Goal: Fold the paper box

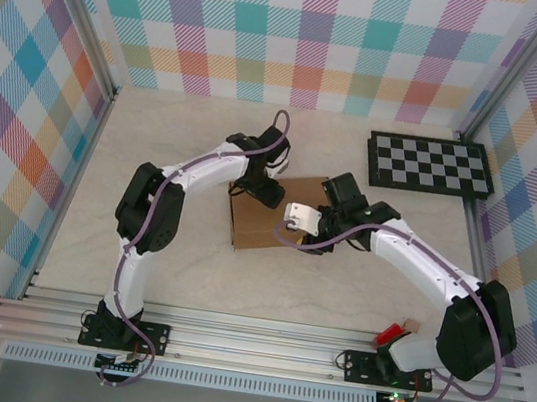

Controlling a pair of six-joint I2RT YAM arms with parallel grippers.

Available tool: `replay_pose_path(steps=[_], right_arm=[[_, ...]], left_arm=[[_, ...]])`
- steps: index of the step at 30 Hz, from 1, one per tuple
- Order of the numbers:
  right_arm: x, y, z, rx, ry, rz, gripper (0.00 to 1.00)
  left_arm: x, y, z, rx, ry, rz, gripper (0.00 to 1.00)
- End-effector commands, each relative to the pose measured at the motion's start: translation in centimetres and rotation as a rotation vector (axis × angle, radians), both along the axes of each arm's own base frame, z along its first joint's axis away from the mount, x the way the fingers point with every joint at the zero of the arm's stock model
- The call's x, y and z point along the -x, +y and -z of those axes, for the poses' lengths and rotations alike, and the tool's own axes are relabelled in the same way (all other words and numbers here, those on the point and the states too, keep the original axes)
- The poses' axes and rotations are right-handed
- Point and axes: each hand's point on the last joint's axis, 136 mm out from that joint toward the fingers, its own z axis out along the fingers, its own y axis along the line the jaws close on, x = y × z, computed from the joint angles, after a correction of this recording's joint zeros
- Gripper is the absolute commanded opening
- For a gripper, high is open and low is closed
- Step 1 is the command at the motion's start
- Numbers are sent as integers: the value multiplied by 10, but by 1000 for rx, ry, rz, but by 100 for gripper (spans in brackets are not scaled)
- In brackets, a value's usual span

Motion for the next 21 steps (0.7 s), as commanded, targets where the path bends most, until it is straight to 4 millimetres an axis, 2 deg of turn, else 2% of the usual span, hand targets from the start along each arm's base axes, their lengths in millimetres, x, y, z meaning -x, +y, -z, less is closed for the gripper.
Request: replay_pose_path(steps=[1,4,8,12,16,21], right_arm=[[-17,11,-3,0,-105,-82,51],[-22,14,6,23,-113,-112,52],[-28,22,16,46,-119,-140,52],[-28,30,25,60,-112,-166,53],[-26,36,38,96,-109,-192,55],[-24,40,46,111,-119,-209,56]], left_arm=[[-7,8,-21,-6,-37,12,76],[-13,6,-33,33,-44,15,78],[-20,13,-31,10,-47,2,78],[-37,19,-36,83,-35,-40,80],[-50,22,-22,74,13,-28,81],[-55,22,2,94,81,-17,82]])
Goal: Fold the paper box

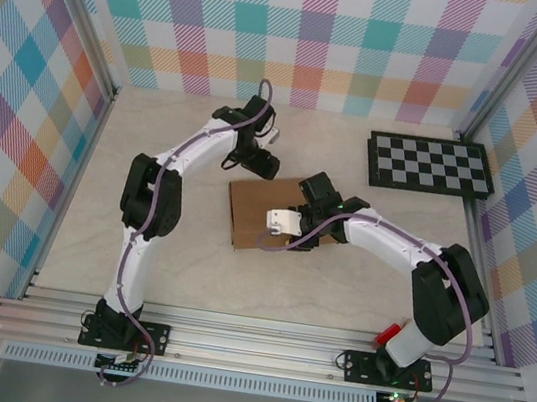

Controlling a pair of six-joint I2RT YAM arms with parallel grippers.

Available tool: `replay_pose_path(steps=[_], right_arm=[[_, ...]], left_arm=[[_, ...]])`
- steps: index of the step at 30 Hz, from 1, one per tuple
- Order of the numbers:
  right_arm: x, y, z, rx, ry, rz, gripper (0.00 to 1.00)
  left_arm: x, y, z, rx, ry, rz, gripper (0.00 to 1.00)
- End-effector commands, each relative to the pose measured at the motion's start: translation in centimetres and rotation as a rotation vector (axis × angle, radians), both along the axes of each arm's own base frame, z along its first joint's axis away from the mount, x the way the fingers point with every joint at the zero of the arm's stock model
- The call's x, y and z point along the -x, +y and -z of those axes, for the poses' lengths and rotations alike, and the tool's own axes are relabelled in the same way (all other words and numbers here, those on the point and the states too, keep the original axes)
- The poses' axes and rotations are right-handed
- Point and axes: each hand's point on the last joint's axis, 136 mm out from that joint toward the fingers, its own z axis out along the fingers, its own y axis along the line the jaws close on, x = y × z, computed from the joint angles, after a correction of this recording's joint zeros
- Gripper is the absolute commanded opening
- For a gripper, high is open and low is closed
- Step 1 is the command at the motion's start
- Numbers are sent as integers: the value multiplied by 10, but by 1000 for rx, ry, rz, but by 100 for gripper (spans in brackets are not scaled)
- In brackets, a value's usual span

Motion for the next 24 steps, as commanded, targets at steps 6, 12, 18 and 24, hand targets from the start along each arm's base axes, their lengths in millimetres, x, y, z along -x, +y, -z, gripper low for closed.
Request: replay_pose_path(steps=[6,12,18,24], right_arm=[[-3,11,6,17,-61,-55,56],[-4,13,14,45,-80,-77,57],[-2,18,29,78,-100,-98,58],[-25,19,39,117,-261,-65,57]], left_arm=[[15,-12,28,76,151,48,82],[26,-7,56,44,230,34,81],[35,-1,74,22,274,7,81],[42,-2,82,36,300,1,81]])
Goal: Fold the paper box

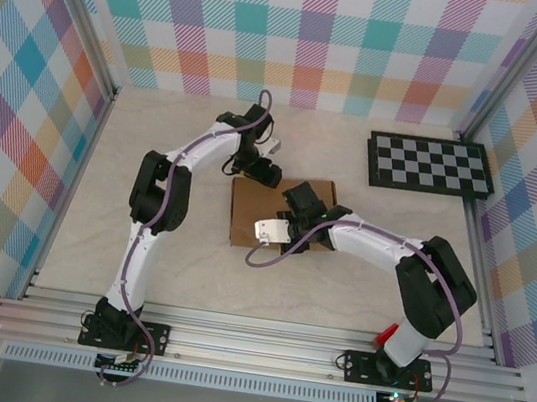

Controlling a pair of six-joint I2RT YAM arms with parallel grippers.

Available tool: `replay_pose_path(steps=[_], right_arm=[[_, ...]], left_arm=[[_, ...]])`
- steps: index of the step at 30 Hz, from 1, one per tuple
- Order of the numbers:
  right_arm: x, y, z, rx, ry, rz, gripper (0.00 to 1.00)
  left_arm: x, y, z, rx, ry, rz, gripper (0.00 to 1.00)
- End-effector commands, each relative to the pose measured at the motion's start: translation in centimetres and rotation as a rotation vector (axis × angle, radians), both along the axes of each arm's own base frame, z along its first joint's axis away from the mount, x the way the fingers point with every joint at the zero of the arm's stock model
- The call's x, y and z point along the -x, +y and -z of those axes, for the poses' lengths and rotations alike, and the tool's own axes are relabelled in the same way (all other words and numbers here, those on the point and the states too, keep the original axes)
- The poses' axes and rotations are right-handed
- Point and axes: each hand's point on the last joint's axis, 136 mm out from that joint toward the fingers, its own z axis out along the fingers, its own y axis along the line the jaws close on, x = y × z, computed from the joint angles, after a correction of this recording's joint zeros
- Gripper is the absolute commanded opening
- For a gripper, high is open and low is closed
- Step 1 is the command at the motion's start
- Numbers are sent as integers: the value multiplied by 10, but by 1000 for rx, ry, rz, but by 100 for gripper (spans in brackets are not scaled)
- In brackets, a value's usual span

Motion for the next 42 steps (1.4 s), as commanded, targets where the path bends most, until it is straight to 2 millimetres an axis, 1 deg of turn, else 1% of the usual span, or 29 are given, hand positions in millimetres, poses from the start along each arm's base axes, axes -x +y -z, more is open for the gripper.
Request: replay_pose_path(steps=[1,3,6,13,15,17,19,24,27,29,31,34,36,38,42], right_arm=[[-22,3,12,18,-138,7,58],[-29,3,10,11,-189,18,57],[-34,5,4,-6,-236,29,57],[-40,4,-16,-43,-299,55,58],[-41,4,-18,-48,-311,63,58],[-40,3,-19,-48,-305,67,58],[-36,4,-26,-77,-287,79,59],[-26,8,-53,-168,-253,108,62],[-16,11,-66,-212,-220,109,62],[-7,18,-74,-246,-187,100,63],[1,30,-81,-284,-165,95,65],[16,57,-87,-343,-92,81,66],[22,75,-79,-342,-74,50,66],[23,88,-69,-327,-79,21,66],[17,104,-51,-289,-80,-16,66]], left_arm=[[31,13,45,-62,155,-4,81],[33,12,47,-55,163,-2,81],[33,12,47,-56,164,0,81],[34,15,48,-76,165,1,81],[34,15,48,-75,167,2,81],[34,16,49,-82,168,0,81],[33,18,49,-92,165,-5,81],[31,22,50,-111,162,-18,81],[30,24,53,-122,165,-24,81],[29,25,55,-126,167,-26,81],[29,24,55,-125,169,-27,81],[29,24,57,-124,175,-33,81],[28,24,58,-125,176,-36,81],[29,24,59,-129,183,-37,81],[30,26,60,-138,193,-44,81]])
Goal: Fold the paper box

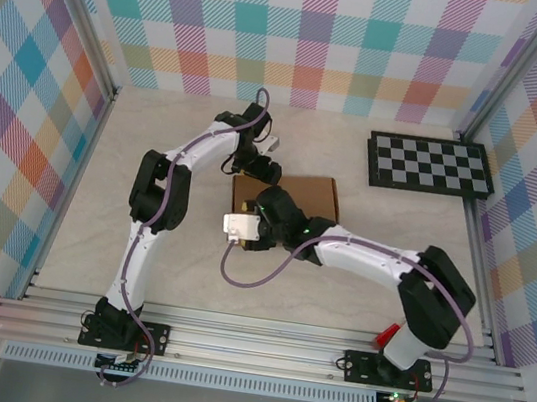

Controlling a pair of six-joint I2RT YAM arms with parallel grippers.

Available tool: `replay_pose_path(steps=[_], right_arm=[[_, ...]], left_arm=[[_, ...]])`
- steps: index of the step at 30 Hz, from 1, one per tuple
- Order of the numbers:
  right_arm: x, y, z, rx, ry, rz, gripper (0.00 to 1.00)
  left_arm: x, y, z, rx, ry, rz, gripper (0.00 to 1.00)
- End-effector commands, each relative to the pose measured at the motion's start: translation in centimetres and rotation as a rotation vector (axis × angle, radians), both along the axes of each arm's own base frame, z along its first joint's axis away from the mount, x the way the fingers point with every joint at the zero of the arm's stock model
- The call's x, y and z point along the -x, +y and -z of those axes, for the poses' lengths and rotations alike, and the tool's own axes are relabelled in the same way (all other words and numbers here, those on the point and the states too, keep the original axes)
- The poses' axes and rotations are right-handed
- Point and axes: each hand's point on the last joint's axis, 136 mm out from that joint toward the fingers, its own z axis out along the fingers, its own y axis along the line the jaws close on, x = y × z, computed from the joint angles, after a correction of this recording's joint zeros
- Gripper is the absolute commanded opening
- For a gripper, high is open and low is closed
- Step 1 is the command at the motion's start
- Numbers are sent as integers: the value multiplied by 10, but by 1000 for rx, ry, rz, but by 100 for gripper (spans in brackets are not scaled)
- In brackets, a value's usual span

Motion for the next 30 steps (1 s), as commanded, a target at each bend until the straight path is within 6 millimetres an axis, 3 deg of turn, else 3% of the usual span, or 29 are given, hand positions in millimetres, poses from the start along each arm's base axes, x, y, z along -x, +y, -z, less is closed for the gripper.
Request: replay_pose_path(steps=[1,13,19,23,30], right_arm=[[-2,13,14,15,21,-29,66],[-22,31,47,68,-43,-21,66],[-59,38,44,31,-254,121,66],[-85,32,38,10,-373,255,65],[-89,15,24,-47,-361,387,65]], left_arm=[[38,25,60,-155,200,-13,81],[44,30,65,-177,233,-18,81],[54,33,73,-189,282,-32,81],[61,34,77,-187,314,-39,81],[63,36,78,-185,329,-44,81]])
